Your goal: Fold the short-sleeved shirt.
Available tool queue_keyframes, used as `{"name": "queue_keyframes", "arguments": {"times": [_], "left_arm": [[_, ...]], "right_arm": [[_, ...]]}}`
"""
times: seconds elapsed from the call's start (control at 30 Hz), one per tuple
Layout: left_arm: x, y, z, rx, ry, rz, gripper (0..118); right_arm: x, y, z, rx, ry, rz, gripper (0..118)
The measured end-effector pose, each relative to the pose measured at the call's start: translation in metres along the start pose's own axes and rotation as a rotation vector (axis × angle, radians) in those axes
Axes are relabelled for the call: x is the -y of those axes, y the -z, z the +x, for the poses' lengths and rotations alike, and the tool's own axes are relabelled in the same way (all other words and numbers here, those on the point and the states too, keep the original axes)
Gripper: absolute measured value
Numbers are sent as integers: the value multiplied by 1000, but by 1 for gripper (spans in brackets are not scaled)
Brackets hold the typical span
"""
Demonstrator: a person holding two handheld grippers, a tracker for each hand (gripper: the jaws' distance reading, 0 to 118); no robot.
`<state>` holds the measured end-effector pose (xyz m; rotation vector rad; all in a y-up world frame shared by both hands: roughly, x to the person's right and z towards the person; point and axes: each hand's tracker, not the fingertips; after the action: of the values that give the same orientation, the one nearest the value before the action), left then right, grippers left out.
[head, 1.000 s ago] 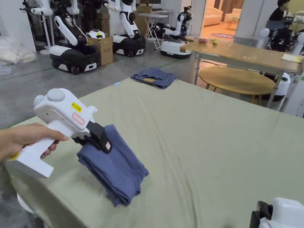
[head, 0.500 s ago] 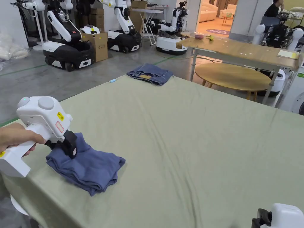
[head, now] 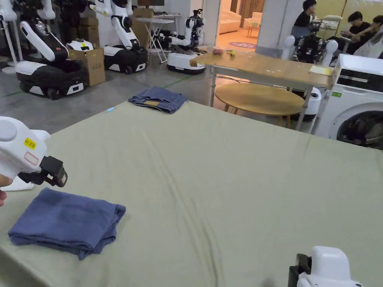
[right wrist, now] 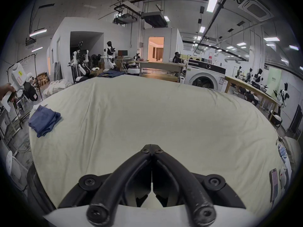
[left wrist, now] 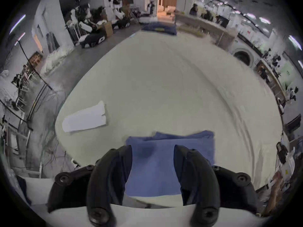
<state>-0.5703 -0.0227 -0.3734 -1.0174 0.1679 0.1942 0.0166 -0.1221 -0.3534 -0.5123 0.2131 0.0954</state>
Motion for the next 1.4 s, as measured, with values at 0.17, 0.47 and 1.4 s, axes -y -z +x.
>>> {"name": "queue_keyframes", "arguments": {"times": [0.17,0.47,1.4], "left_arm": [[41,12,82,120,93,181,51],[107,34,253,158,253,510,51],[139,23,386,151,194,816,0]], "right_arm": [[-4,-6,15,24,38,20,0],[-13,-20,51,93,91,60,0],[-19,-51,103,256,156,313,0]]}}
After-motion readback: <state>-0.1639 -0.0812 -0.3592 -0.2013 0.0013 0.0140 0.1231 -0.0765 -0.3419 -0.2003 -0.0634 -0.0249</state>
